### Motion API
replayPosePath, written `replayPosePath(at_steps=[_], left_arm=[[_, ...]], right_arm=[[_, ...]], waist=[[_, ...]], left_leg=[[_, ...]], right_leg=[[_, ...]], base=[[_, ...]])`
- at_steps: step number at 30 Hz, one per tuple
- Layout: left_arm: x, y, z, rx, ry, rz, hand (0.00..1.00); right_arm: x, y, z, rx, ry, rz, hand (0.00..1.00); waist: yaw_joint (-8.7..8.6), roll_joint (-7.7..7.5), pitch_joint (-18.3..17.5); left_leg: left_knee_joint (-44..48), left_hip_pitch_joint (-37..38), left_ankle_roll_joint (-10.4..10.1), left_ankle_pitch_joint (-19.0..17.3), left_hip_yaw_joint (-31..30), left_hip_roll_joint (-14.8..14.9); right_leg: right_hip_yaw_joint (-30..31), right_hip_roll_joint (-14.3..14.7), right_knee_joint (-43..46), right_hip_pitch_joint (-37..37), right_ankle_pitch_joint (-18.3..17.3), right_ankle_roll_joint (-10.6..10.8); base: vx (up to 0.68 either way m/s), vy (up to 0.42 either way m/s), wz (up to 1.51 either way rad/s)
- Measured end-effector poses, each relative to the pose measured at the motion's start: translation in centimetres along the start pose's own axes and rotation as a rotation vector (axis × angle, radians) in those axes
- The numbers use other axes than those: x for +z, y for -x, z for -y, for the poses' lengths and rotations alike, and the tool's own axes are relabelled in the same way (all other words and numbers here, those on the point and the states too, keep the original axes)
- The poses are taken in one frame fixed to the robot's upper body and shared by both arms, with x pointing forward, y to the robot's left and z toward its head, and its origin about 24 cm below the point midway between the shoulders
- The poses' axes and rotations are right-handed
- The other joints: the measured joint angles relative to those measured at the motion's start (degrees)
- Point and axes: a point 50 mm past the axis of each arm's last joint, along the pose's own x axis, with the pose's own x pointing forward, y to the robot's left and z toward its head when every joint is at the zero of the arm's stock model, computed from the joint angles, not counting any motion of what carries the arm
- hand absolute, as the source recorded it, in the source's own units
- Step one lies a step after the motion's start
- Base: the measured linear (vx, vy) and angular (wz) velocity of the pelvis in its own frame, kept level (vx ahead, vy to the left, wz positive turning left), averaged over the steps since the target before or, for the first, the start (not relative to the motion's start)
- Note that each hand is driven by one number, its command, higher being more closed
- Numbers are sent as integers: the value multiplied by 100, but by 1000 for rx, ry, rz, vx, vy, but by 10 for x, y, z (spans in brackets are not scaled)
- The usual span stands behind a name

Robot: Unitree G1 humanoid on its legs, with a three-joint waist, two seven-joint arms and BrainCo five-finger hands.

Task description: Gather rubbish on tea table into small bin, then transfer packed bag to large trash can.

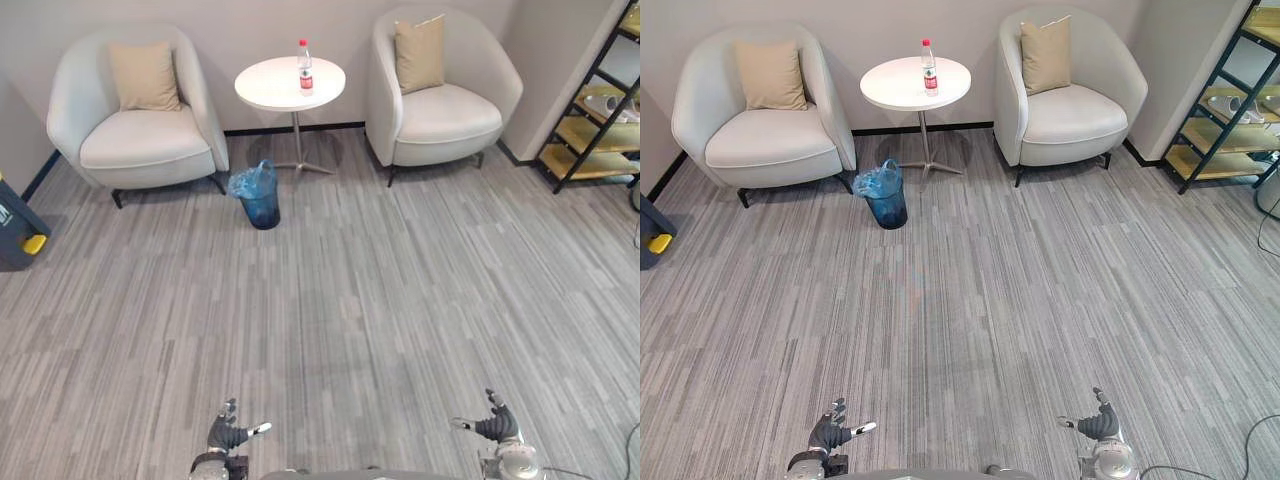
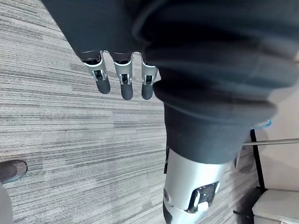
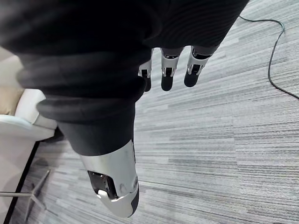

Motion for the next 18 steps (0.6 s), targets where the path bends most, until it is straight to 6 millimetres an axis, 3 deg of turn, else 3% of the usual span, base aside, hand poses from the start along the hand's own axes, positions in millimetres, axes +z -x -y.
replayPosePath(at_steps=[4,10,18], left_arm=[[0,0,-3,12,8,2,0],[0,1,-8,30,20,5,0],[-5,4,-9,35,20,-9,0]], right_arm=[[0,0,1,15,-7,-1,0],[4,0,7,-3,-17,24,0],[12,-4,8,-8,-32,45,0]], waist=[[-1,2,12],[-1,24,20],[6,50,40]], left_leg=[[4,78,-25,-16,25,0],[30,96,-42,-29,34,3],[58,-79,19,-66,177,-5]], right_leg=[[-7,-16,52,65,-73,114],[-41,-30,141,54,-85,119],[-92,-72,503,-348,-245,-107]], base=[[4,-6,1],[3,-7,2],[-20,-23,-6]])
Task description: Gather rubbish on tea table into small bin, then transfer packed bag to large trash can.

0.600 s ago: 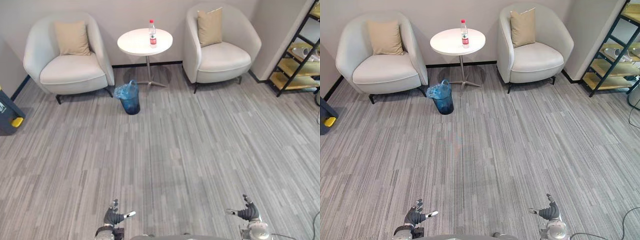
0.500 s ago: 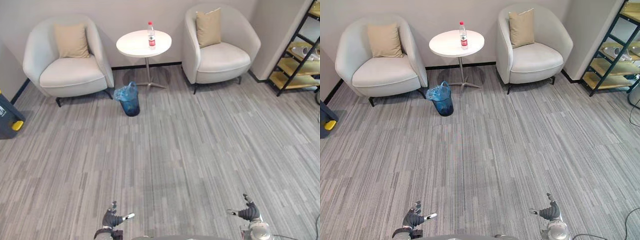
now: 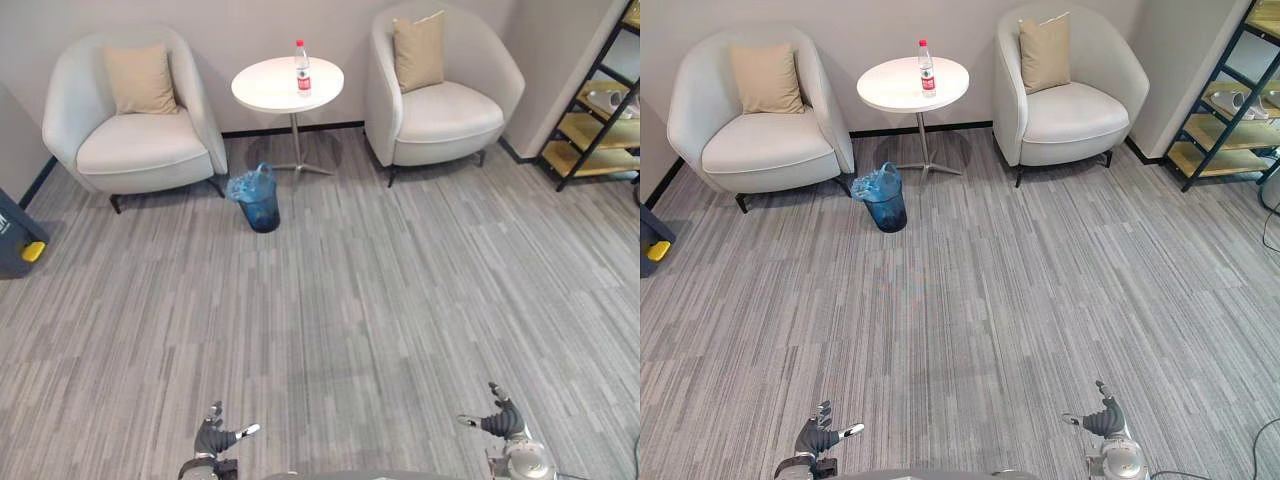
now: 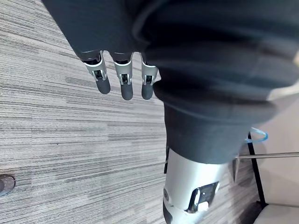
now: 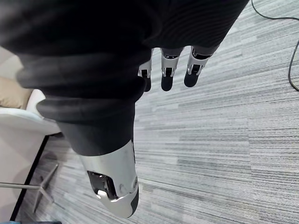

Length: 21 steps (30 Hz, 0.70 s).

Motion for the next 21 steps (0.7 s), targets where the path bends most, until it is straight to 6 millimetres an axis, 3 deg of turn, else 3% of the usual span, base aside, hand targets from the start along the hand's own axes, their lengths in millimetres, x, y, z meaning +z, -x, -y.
replayPosePath(at_steps=[2,3,6,10,13,15,16,17,18,20,21], left_arm=[[4,0,1,-2,3,15,0],[7,-1,1,-1,6,30,0],[11,-1,2,-4,13,45,0],[16,-2,2,-12,-3,61,0],[24,-6,1,-10,-8,85,0],[38,-11,3,-11,-3,123,0],[48,-15,4,-15,2,151,0],[55,-18,6,-23,-4,168,0],[57,-18,8,-28,-7,176,0],[62,-19,13,-49,-15,189,0],[62,-19,15,-53,-18,192,0]], right_arm=[[8,-4,1,-5,-11,20,0],[13,-7,2,-8,-18,34,0],[19,-10,6,-16,-21,51,0],[22,-11,1,8,4,58,0],[29,-14,-1,16,4,78,0],[37,-18,2,8,-11,99,0],[40,-19,3,3,-8,109,0],[40,-19,5,-5,-6,108,0],[39,-19,5,-6,-5,107,0],[47,-21,4,-5,-11,127,0],[47,-21,4,-5,-12,129,0]], waist=[[-2,31,40],[-2,46,86],[-9,-67,213],[-42,-9,267],[-214,67,440],[-317,90,617],[-352,63,707],[-387,47,728],[-411,51,730],[-487,98,736],[-487,103,734]], left_leg=[[76,-150,148,-92,72,-10],[233,-244,287,-230,165,-21],[633,-305,404,-640,224,-198],[809,-95,551,-953,203,-246],[747,159,443,-990,95,-31],[604,305,340,-972,-24,121],[428,409,170,-953,-112,193],[305,516,13,-962,-232,302],[272,565,-39,-963,-288,361],[569,562,-223,-862,-339,552],[873,494,-232,-852,-339,623]], right_leg=[[5,-48,327,-276,-179,-30],[43,-133,820,-545,-420,65],[57,-522,2111,-1048,-968,306],[-414,-1040,3997,-1914,-960,328],[-974,-1165,3512,-2322,-1049,305],[-1158,-1124,2667,-2625,-722,332],[-1125,-1025,1833,-2751,-162,318],[-990,-921,1557,-2783,600,328],[-921,-874,1649,-2793,789,149],[-1031,-941,2647,-2963,-21,-296],[-1051,-953,2808,-2930,-222,-306]], base=[[-59,-20,-13],[-49,21,-15],[-29,42,-14],[81,63,-6],[273,-4,24],[353,-99,45],[451,-181,53],[476,-206,55],[509,-259,50],[554,-321,28],[624,-376,23]])
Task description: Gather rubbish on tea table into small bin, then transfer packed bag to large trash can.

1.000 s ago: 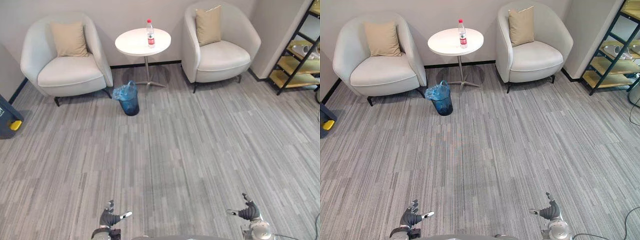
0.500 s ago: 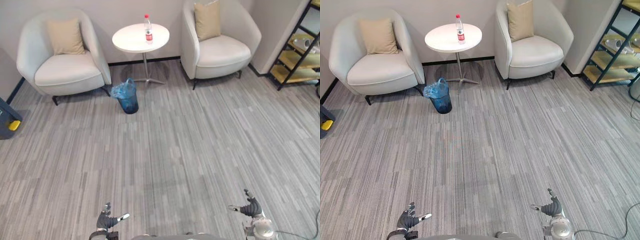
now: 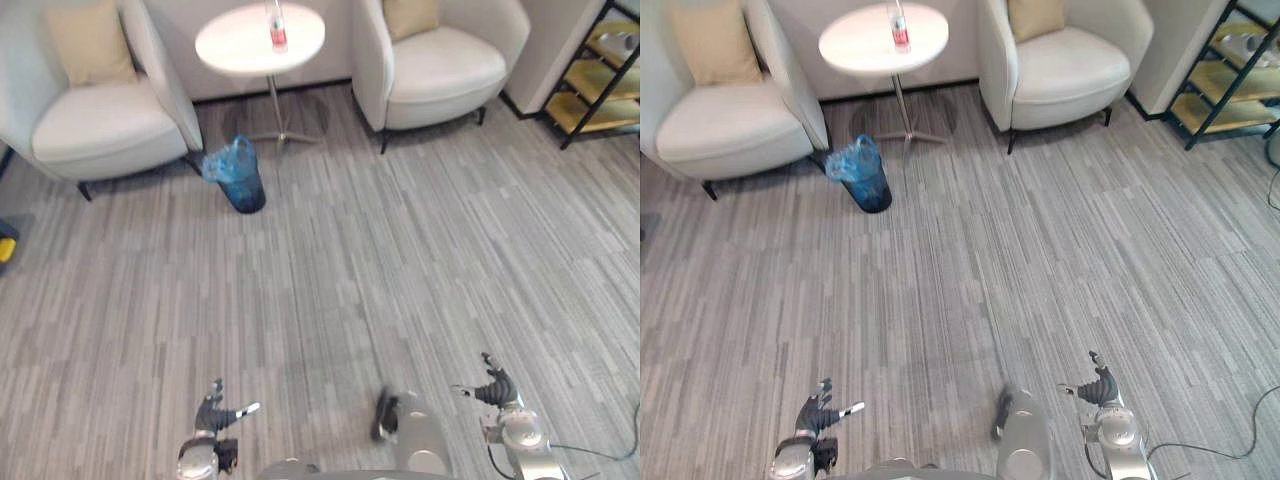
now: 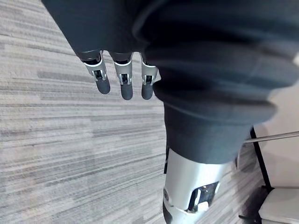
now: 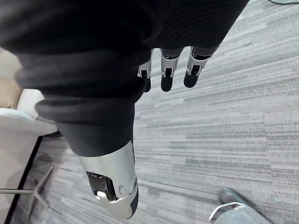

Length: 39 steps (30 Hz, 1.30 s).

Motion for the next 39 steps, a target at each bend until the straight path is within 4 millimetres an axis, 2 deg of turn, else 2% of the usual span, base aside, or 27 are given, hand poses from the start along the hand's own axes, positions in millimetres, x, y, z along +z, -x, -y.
replayPosePath(at_steps=[1,2,3,4,5,6,7,10,11,12,13,14,16,17,18,20,22,24,26,27,28,30,32,34,36,38,39], left_arm=[[0,0,2,-9,-5,-1,0],[-2,1,4,-17,-8,-6,0],[-4,3,4,-18,-8,-9,0],[-8,5,4,-17,-5,-24,0],[-10,6,4,-16,-5,-29,0],[-10,6,4,-16,-4,-30,0],[-10,6,4,-16,-4,-26,0],[-9,11,3,-14,2,-7,0],[-15,16,6,-16,11,-27,0],[-18,18,7,-16,16,-32,0],[-28,24,5,-8,20,-67,0],[-29,23,3,0,22,-78,0],[-21,19,5,-8,24,-47,0],[-18,16,5,-9,15,-40,0],[-17,14,4,-13,4,-44,0],[-19,15,5,-16,-1,-50,0],[-13,11,8,-21,2,-28,0],[-4,7,9,-22,5,-1,0],[-2,4,5,-15,-6,2,0],[-5,4,1,-8,-17,-7,0],[-10,4,10,-22,3,-37,0],[-13,6,16,-39,8,-47,0],[-10,4,20,-50,13,-41,0],[-10,4,21,-50,15,-40,0],[-8,3,23,-54,21,-35,0],[-8,4,22,-51,22,-36,0],[-8,4,22,-51,24,-37,0]], right_arm=[[-2,1,-1,2,0,-5,0],[-5,3,0,3,3,-15,0],[-6,3,0,4,5,-16,0],[-4,3,-2,5,3,-9,0],[-4,3,-3,6,0,-7,0],[-5,4,-3,7,-7,-11,0],[-5,3,-1,2,-5,-9,0],[2,-1,0,-2,-7,9,0],[0,0,2,-8,-18,2,0],[-4,2,3,-8,-12,-6,0],[-5,3,0,-3,-16,-12,0],[-3,2,-9,14,-37,-6,0],[-6,4,-10,17,-30,-13,0],[-5,5,-13,24,-29,-13,0],[-5,5,-17,33,-32,-15,0],[-1,3,-22,54,-12,0,0],[0,4,-23,60,-3,10,0],[-2,4,-23,61,-3,3,0],[-6,6,-21,56,-4,-14,0],[-15,11,-20,55,2,-41,0],[-27,15,-13,41,22,-84,0],[-27,15,-12,36,19,-85,0],[-28,15,-11,35,18,-90,0],[-32,19,-14,40,14,-111,0],[-25,16,-14,14,-9,-82,0],[-17,11,-12,-1,-24,-57,0],[-15,9,-11,-6,-25,-51,0]], waist=[[-5,25,4],[17,70,20],[41,73,39],[115,116,63],[165,145,57],[209,24,123],[264,-82,165],[549,-164,202],[677,-71,165],[689,9,115],[806,-4,28],[792,-336,-136],[754,-521,-172],[639,-675,-152],[559,-716,-116],[485,-580,-59],[470,-264,-80],[390,-143,-55],[218,-155,-51],[150,-247,-56],[123,-91,-46],[165,-78,-88],[131,-47,-40],[211,-79,-13],[342,-169,-10],[404,-141,-20],[456,-112,-32]], left_leg=[[967,-270,-177,112,-2,227],[2226,-688,-344,530,-12,569],[2948,-971,-337,648,-9,781],[4261,-1512,-190,507,-37,1050],[4681,-1747,-91,441,-57,1088],[4987,-2167,64,344,38,1040],[4522,-2751,317,190,415,851],[2473,-3547,281,275,534,337],[707,-3554,230,942,255,-4],[425,-3597,296,1154,166,-32],[588,-3621,791,1966,-168,-148],[829,-3621,1005,1694,-55,-418],[988,-3519,1032,1339,0,-569],[1074,-3257,1100,1064,-35,-800],[1067,-2850,1149,789,-102,-932],[830,-2098,1136,568,-159,-927],[200,-1203,1073,502,-271,-774],[17,-919,1072,502,-414,-610],[-85,-717,976,445,-603,-500],[-72,-553,641,241,-704,-517],[57,-407,353,7,-850,-293],[975,-784,301,37,-951,-137],[2610,-1517,-241,366,-905,210],[3699,-1944,-165,269,-569,617],[3292,-2322,154,80,-83,583],[2214,-2552,195,102,-69,361],[1295,-2619,78,316,-84,211]], right_leg=[[-98,12,103,238,-328,-13],[-175,139,-40,624,-528,-36],[-200,248,-194,853,-587,-48],[-189,496,-583,1314,-615,-93],[-176,556,-818,1559,-610,-95],[-172,627,-1290,2083,-575,-46],[-158,641,-1991,2795,-499,51],[135,596,-2683,3486,-469,129],[359,723,-2946,3830,-453,296],[436,784,-2982,3983,-501,402],[625,713,-2884,4198,-688,697],[684,269,-2303,3973,-799,863],[933,-131,-588,3252,-714,1088],[1190,-458,866,2772,-97,1683],[1378,-607,2146,2315,-127,1707],[1297,-600,2851,1947,-383,1199],[732,-452,2178,1281,-703,635],[662,-180,956,767,-729,595],[1044,50,-770,584,-227,775],[1495,168,-1717,643,626,898],[1531,314,-1425,719,956,652],[1399,303,-937,682,355,566],[1073,307,-980,1091,89,396],[785,367,-1305,1772,-33,299],[639,359,-1874,2435,-28,300],[609,315,-2111,2686,-24,311],[614,275,-2254,2824,-27,384]], base=[[657,-381,28],[560,-309,23],[529,-272,-5],[398,-181,-23],[498,-172,-26],[619,-160,-6],[836,-161,-20],[669,-12,-67],[611,97,-69],[677,196,-100],[718,253,-64],[731,269,-49],[673,209,13],[795,190,43],[648,120,41],[597,78,10],[610,10,13],[519,-119,53],[521,-225,94],[538,-283,93],[539,-277,71],[484,-281,48],[448,-300,73],[478,-240,51],[418,-118,23],[332,12,-1],[325,68,-2]])
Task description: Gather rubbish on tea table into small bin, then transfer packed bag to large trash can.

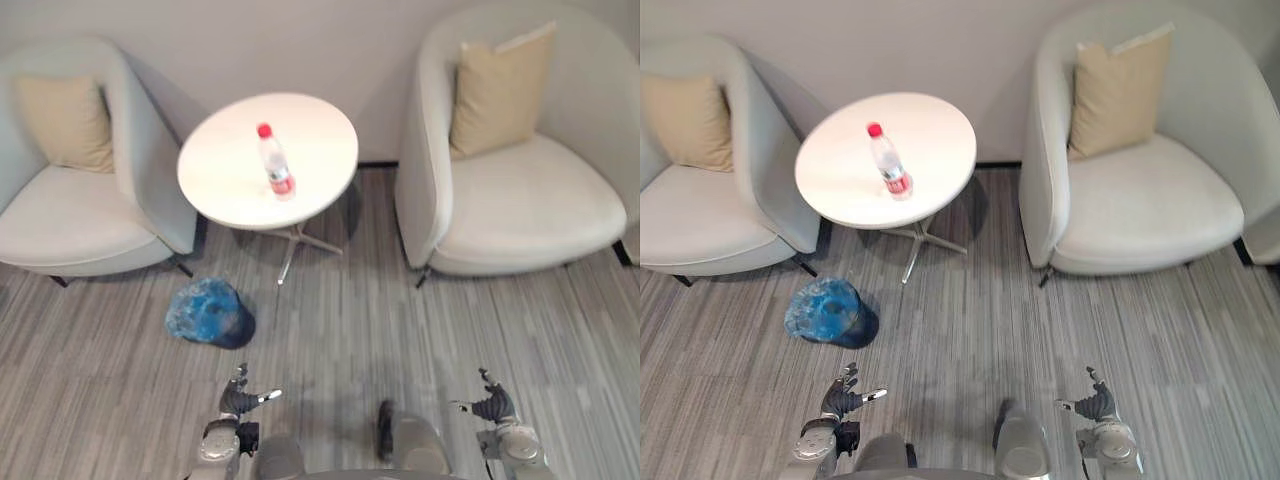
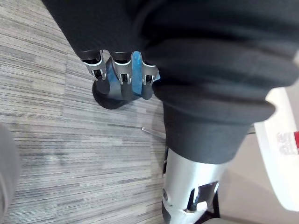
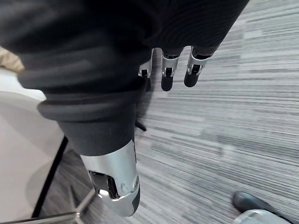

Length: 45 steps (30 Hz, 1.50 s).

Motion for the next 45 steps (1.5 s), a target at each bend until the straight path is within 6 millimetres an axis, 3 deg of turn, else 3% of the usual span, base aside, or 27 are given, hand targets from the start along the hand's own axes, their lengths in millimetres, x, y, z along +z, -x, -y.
replayPosePath(at_steps=[1,2,3,4,6,7,8,9,10,11,12,13,15,16,17,18,19,21,23,29,32,35,37,45], left_arm=[[0,0,1,-2,3,-1,0],[-5,3,2,-2,9,-13,0],[-8,3,-1,4,1,-29,0],[-10,4,-4,12,-5,-36,0],[-11,4,-2,4,-4,-40,0],[-13,5,1,-4,-4,-52,0],[-14,6,1,-9,-11,-56,0],[-14,6,0,-15,-28,-56,0],[-16,6,-3,-12,-36,-60,0],[-15,6,-4,-11,-44,-58,0],[-13,5,-7,-8,-54,-52,0],[-10,4,-7,-8,-55,-43,0],[-3,1,-9,-3,-59,-12,0],[-2,1,-11,0,-63,-5,0],[-2,1,-15,6,-73,-3,0],[-5,2,-9,-3,-59,-17,0],[-6,4,-4,-13,-44,-11,0],[-11,9,1,-20,-25,-22,0],[-11,9,3,-25,-20,-20,0],[-20,15,1,-26,-36,-37,0],[-28,20,0,-38,-38,-61,0],[-30,21,0,-36,-39,-65,0],[-30,21,-1,-35,-41,-66,0],[-33,24,-2,-31,-42,-74,0]], right_arm=[[-1,0,2,-3,3,-1,0],[-2,0,4,-7,13,-4,0],[-3,1,-4,10,0,-19,0],[-4,3,-8,19,-8,-14,0],[-1,2,-10,22,-13,-8,0],[1,1,-11,24,-14,-2,0],[1,1,-12,27,-15,-2,0],[3,1,-16,37,-17,3,0],[3,2,-22,62,-3,3,0],[2,3,-26,76,3,4,0],[4,4,-30,98,25,14,0],[6,4,-33,109,46,28,0],[8,4,-32,109,54,39,0],[15,4,-31,102,50,69,0],[16,6,-31,101,50,80,0],[19,6,-25,91,74,107,0],[21,7,-23,92,104,124,0],[41,9,-24,108,148,222,0],[55,13,-28,127,170,304,0],[75,22,-46,209,201,434,0],[82,23,-52,232,197,466,0],[95,20,-53,227,193,505,0],[112,17,-57,213,185,559,0],[151,2,-60,127,83,620,0]], waist=[[19,57,-31],[42,196,-49],[57,86,-59],[52,-117,-137],[53,-247,-138],[42,-245,-138],[33,-246,-138],[38,-261,-135],[35,-252,-137],[18,-247,-147],[28,-218,-176],[-11,-187,-181],[-111,-146,-168],[-118,-170,-177],[-109,-248,-215],[-125,-100,-245],[-92,-5,-328],[-8,136,-416],[8,167,-442],[81,84,-517],[196,54,-540],[237,34,-550],[355,15,-554],[385,-21,-557]], left_leg=[[-513,21,52,388,-4,-75],[-926,1,159,1285,-64,-56],[-696,42,427,1380,-62,-190],[-648,26,495,1127,-71,-403],[-392,-46,568,690,-52,-594],[-319,33,583,504,-36,-644],[-331,129,604,440,-16,-685],[-335,329,652,305,-54,-783],[-375,586,732,196,-98,-824],[-406,707,760,154,-104,-826],[-494,877,744,146,-178,-822],[-632,1013,731,159,-327,-806],[-764,1146,660,207,-584,-729],[-807,1212,622,217,-669,-720],[-821,1241,568,217,-674,-785],[-858,1337,442,158,-773,-737],[-931,1363,377,195,-727,-610],[-1250,1550,210,303,-681,-508],[-1454,1726,112,369,-703,-428],[-1561,1803,122,384,-765,-445],[-1556,1786,157,409,-790,-545],[-1582,1690,200,587,-853,-654],[-1635,1672,211,637,-860,-674],[-2074,1460,253,908,-1205,-719]], right_leg=[[-4,35,-83,79,-18,92],[20,168,-150,201,-101,268],[81,18,-152,343,-191,383],[77,-209,-103,346,-359,524],[127,-487,340,250,-547,616],[290,-637,990,32,-571,659],[399,-718,1422,-112,-540,708],[583,-878,2324,-396,-317,981],[783,-957,3141,-711,-21,1094],[868,-939,3365,-810,-143,1022],[862,-824,3446,-994,-524,807],[869,-622,3210,-1170,-682,564],[890,-217,2466,-1416,-724,456],[995,-22,1572,-1476,-544,382],[1026,9,978,-1431,-55,282],[915,66,848,-1287,429,143],[883,156,716,-1223,474,94],[827,312,405,-1019,494,63],[709,405,140,-754,512,35],[509,401,-552,-277,686,65],[441,321,-834,-136,810,118],[379,252,-1019,-57,995,133],[373,224,-1139,-57,1092,132],[-9,275,-1369,-160,1303,85]], base=[[275,89,-5],[343,150,-8],[418,177,4],[407,165,13],[317,130,17],[297,134,9],[300,134,11],[318,111,16],[318,109,15],[318,72,20],[312,20,39],[363,-23,56],[368,-112,76],[312,-127,68],[325,-123,68],[269,-72,38],[383,-149,22],[272,-126,-4],[177,-66,16],[85,15,19],[21,50,13],[-46,25,18],[-54,27,5],[-125,-21,29]])
